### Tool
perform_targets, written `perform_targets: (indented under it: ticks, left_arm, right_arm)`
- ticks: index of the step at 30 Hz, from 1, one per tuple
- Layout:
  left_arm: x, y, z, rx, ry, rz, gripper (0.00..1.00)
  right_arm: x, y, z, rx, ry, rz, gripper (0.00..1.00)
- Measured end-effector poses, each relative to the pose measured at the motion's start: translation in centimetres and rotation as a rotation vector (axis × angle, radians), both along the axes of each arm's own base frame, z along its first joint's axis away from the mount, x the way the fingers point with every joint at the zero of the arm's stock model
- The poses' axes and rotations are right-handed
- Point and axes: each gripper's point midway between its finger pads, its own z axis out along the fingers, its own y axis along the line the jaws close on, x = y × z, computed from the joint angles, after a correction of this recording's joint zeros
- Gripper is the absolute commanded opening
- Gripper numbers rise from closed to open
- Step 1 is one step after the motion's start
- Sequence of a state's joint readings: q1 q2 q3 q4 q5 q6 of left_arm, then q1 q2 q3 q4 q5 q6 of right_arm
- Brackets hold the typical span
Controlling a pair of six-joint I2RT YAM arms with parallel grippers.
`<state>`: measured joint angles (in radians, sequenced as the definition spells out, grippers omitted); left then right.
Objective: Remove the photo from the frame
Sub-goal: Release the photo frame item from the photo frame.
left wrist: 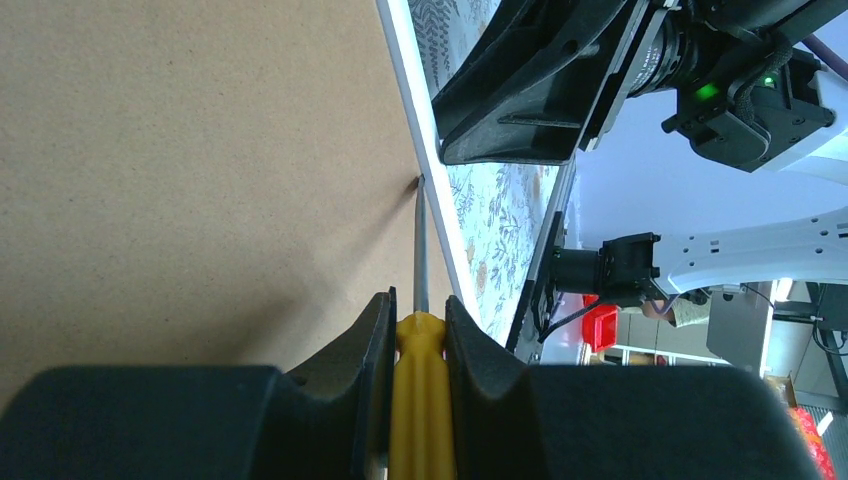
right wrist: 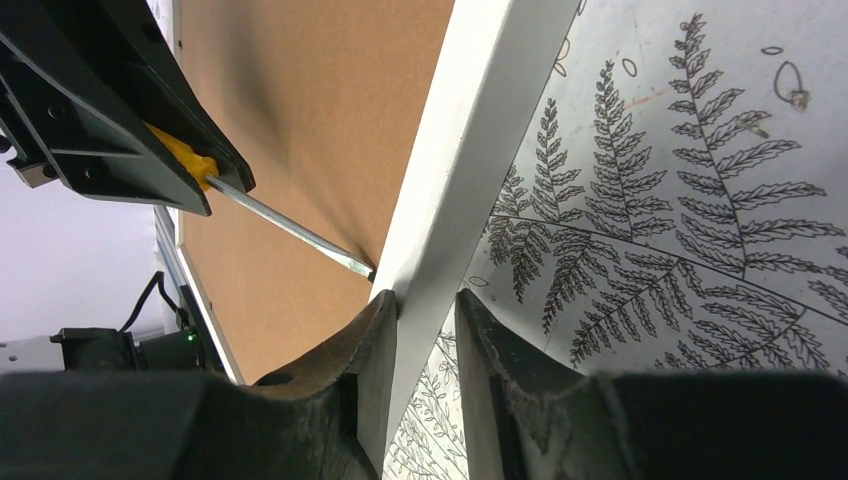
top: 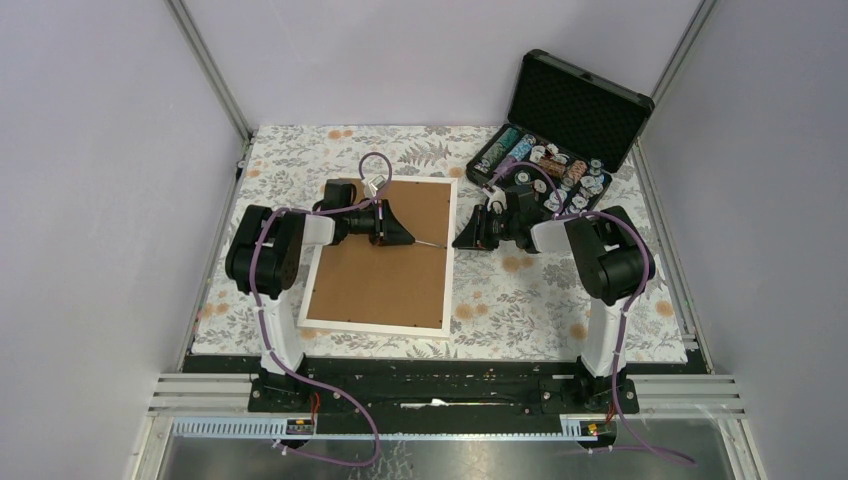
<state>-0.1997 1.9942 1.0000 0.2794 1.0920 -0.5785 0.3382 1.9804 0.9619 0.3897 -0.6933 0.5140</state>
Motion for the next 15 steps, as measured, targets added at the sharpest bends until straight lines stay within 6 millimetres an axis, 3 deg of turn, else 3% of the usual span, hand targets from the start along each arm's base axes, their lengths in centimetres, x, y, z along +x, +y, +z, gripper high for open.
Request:
perform_targets:
  ticks: [15]
  left_arm:
    - [0.22,-0.18,-0.35,-0.027,0.029,-0.021,0.0]
  right_arm:
    - [0.04,0.53,0.29,0.029,0.008,0.018,0.16]
